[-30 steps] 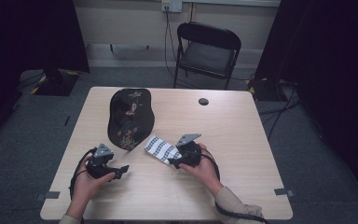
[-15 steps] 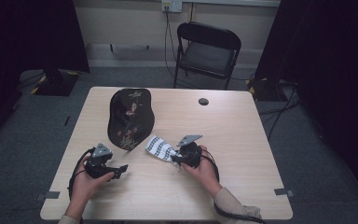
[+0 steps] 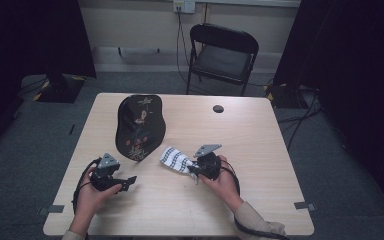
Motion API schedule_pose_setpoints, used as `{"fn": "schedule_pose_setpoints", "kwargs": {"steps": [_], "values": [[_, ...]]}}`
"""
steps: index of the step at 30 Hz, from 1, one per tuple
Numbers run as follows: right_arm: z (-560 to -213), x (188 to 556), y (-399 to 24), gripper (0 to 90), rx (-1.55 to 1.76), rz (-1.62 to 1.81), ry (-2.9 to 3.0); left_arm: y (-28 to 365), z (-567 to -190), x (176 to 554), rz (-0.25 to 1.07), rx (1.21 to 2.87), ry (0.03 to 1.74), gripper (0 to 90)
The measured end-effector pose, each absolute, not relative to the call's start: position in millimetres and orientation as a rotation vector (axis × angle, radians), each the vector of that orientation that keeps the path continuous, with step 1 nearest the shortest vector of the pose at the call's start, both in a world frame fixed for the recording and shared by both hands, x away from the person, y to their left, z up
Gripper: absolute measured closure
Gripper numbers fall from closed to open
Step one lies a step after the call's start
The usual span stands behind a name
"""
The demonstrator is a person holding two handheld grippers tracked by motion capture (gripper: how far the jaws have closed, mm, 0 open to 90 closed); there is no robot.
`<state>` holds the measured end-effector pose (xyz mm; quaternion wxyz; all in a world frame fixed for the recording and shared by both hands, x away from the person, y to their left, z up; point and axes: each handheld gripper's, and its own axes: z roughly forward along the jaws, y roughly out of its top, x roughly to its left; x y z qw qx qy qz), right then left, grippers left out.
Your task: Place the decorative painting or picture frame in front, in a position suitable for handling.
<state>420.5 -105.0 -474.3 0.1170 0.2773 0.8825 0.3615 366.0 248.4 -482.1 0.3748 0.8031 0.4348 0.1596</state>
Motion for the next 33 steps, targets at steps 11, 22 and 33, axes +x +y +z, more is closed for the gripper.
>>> {"fn": "schedule_pose_setpoints", "kwargs": {"steps": [11,22,33], "values": [[-458,410,-153,75.7,0.86,1.113,2.526,248,-482,366,0.406,2.057,1.117,16.4],[-457,393,-197,75.6,0.907,1.096,2.482,246,-481,366,0.412,2.061,1.117,16.4],[-464,377,-235,74.9,1.005,1.091,2.438,246,-481,366,0.403,2.067,1.117,16.4]]}}
